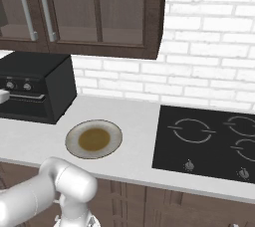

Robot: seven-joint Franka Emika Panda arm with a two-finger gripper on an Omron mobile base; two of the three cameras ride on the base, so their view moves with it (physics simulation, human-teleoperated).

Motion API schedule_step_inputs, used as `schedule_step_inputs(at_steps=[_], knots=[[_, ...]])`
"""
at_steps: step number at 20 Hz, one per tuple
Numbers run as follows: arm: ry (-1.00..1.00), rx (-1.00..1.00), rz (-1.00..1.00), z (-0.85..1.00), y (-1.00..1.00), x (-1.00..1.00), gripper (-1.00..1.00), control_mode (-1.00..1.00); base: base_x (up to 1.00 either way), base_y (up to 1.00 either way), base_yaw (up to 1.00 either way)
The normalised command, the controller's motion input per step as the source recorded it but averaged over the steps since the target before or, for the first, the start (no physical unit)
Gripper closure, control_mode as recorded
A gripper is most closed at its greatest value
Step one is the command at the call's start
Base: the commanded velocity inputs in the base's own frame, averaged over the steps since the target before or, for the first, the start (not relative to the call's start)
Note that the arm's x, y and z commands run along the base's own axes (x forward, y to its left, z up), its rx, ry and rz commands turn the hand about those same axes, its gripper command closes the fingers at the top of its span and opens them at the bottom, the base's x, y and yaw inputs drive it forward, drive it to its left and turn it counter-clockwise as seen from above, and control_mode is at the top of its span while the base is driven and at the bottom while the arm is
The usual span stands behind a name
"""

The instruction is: Pick up the kebab skewer and baguette bread, and place them inside the toaster oven. Close the toaster oven door and start by setting the timer.

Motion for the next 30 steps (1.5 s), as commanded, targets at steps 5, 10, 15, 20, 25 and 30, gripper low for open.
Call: schedule_step_inputs(at_steps=[5,10,15,20,25,30], knots=[[0.00,0.00,0.03,0.00,0.43,0.00,-1.00,-1.00,0.00,0.00,0.00],[0.00,0.00,0.03,0.00,0.27,0.00,-1.00,-1.00,0.00,0.00,0.00],[0.00,-0.01,0.00,0.00,0.18,0.00,-1.00,-1.00,0.00,0.00,0.00],[0.01,-0.06,0.00,-0.03,0.14,0.02,-1.00,-1.00,0.00,0.00,0.00],[0.00,-0.07,0.00,-0.03,0.09,0.14,-1.00,-1.00,0.00,0.00,0.00],[0.00,-0.03,-0.01,0.00,0.00,0.19,-1.00,-1.00,0.00,0.00,0.00]])
